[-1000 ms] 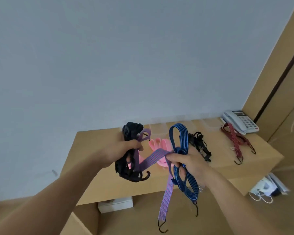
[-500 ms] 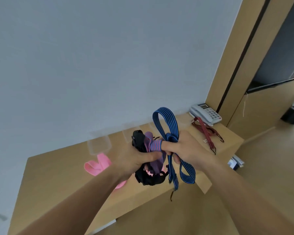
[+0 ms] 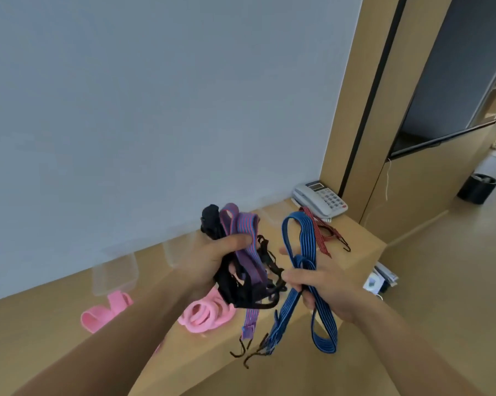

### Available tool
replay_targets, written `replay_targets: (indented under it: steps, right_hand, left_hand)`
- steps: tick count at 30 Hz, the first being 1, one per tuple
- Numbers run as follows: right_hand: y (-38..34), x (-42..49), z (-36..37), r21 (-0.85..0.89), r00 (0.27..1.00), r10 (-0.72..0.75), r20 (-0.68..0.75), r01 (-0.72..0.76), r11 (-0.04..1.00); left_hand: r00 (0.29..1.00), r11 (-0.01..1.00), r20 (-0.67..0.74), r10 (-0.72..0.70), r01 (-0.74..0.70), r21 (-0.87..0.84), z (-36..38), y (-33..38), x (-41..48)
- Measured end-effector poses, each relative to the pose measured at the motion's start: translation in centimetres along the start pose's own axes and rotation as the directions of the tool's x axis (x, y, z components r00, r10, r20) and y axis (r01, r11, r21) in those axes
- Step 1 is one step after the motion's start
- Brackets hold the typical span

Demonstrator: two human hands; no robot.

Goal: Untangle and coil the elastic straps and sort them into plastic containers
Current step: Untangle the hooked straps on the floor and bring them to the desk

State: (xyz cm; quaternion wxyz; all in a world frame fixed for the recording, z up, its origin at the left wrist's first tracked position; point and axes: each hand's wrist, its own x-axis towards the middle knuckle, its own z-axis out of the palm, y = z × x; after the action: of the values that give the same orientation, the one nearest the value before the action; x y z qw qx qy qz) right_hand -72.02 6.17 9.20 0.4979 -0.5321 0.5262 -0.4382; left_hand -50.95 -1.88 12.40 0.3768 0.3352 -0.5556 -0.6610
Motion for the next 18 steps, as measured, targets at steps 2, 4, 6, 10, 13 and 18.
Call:
replay_targets:
  steps: [2,4,6,10,13,18]
  right_hand:
    - [1.4,0.1,-1.6,-0.059,0.995,0.039,0.087,-0.034,0.998]
    - [2.5,0.6,-3.1,-0.097,0.981,0.066,0.18,-0.049,0.994]
    - [3.5,1.2,-4.6,-0.044,0.965,0.11,0.238,-0.103,0.994]
    - [5.5,2.3,-8.0,-0.026,0.932,0.163,0.323,-0.163,0.986]
    - [7.3,3.2,-9.7,-0.18,0.946,0.216,0.243,-0.175,0.968]
    - [6.7,5.7,-13.3,-0.079,0.992,0.112,0.063,-0.107,0.991]
  left_hand:
    - [0.999,0.993,-0.017,-0.049,0.047,-0.112,1.7,0.5,1.7]
    - [0.997,0.987,0.027,-0.066,0.069,-0.145,3.6,0.7,3.1]
    - [0.994,0.984,0.047,-0.094,0.101,-0.149,5.2,0.9,4.3]
    - [0.985,0.964,0.029,-0.173,0.175,-0.2,6.8,1.3,6.6]
    - [0.981,0.941,-0.041,-0.188,0.168,-0.295,7.0,1.4,8.1]
    - [0.947,0.961,-0.179,-0.265,0.245,-0.129,5.5,1.1,10.8]
